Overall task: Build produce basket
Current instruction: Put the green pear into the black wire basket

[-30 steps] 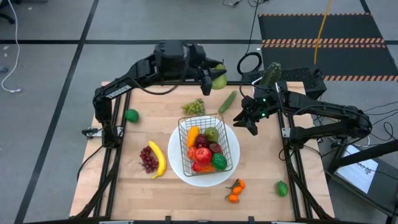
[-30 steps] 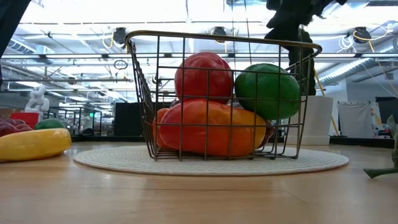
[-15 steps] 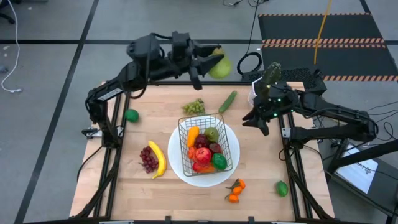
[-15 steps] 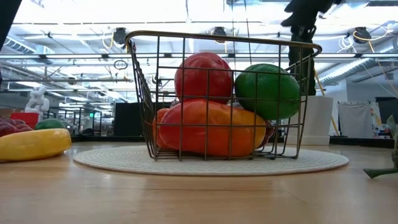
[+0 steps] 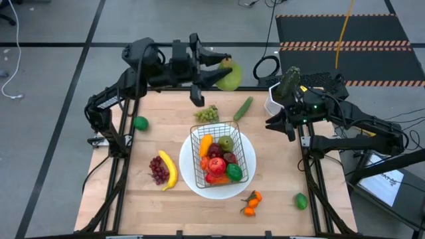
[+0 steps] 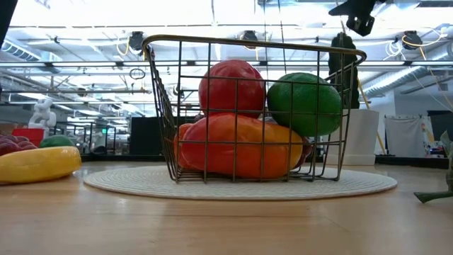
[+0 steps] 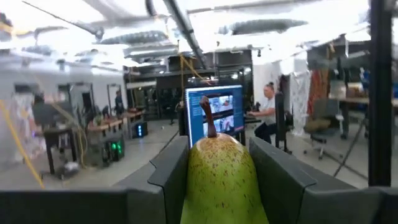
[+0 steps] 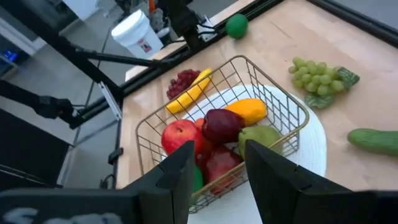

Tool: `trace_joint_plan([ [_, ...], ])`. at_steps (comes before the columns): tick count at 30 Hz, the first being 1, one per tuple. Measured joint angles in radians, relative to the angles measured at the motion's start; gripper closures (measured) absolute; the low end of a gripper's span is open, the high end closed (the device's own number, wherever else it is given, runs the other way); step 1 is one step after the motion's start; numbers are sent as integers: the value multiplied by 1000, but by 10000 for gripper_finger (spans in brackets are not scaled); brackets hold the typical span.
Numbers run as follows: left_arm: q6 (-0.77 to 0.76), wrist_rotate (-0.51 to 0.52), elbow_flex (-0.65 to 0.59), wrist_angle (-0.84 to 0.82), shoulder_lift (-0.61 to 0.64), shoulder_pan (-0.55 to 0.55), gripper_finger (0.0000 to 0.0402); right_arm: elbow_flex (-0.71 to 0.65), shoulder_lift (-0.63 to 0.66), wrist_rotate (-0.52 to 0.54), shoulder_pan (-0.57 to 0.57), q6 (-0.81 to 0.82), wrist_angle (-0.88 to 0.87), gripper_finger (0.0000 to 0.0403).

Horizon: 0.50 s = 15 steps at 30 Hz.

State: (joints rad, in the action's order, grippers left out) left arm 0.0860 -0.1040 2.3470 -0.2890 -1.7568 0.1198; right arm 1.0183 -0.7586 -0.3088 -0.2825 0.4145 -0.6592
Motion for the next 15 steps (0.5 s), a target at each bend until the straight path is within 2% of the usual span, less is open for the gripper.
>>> trace_joint_plan([
  [6,167,-24,0,0,0,-16,241,0,2,-2,3,126,50,267],
  [15,466,-27,0,2,0,-43,241,0,2,-3,3,319,243,267],
])
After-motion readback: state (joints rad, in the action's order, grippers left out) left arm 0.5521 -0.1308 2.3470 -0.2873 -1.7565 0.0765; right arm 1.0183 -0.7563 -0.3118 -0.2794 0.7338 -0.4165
